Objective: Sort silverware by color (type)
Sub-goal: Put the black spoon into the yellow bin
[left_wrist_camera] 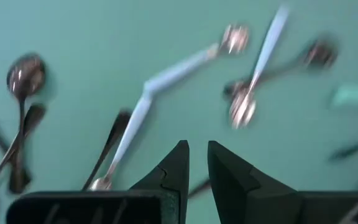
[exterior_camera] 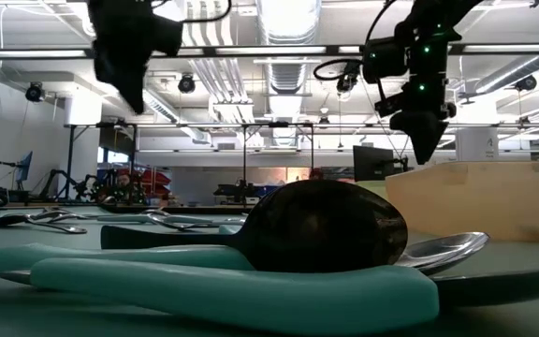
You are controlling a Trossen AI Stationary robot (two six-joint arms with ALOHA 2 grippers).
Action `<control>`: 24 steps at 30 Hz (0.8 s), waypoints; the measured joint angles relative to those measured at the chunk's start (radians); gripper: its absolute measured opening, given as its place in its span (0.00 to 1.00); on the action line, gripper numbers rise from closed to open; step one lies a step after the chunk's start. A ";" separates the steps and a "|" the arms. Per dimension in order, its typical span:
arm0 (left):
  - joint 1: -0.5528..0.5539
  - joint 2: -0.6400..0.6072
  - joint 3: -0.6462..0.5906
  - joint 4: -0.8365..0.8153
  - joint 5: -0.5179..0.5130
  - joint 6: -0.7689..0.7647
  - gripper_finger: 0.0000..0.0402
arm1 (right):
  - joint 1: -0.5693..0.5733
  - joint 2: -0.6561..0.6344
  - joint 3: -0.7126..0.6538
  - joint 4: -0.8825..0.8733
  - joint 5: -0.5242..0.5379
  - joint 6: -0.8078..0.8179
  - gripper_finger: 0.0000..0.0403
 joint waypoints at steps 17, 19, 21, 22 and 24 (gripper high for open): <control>-0.051 0.143 -0.170 0.189 0.038 0.274 0.10 | 0.000 0.000 0.031 0.025 0.007 0.013 0.37; -0.068 0.143 -0.193 0.185 0.063 0.306 0.10 | 0.000 0.000 0.030 0.025 0.006 0.013 0.37; -0.092 0.140 -0.222 0.181 0.108 0.326 0.10 | 0.000 0.000 0.031 0.025 0.006 0.013 0.37; -0.105 0.138 -0.237 0.181 0.131 0.334 0.10 | 0.000 0.000 0.030 0.025 0.006 0.013 0.37; -0.135 0.137 -0.268 0.189 0.155 0.348 0.10 | 0.000 0.000 0.030 0.025 0.005 0.013 0.37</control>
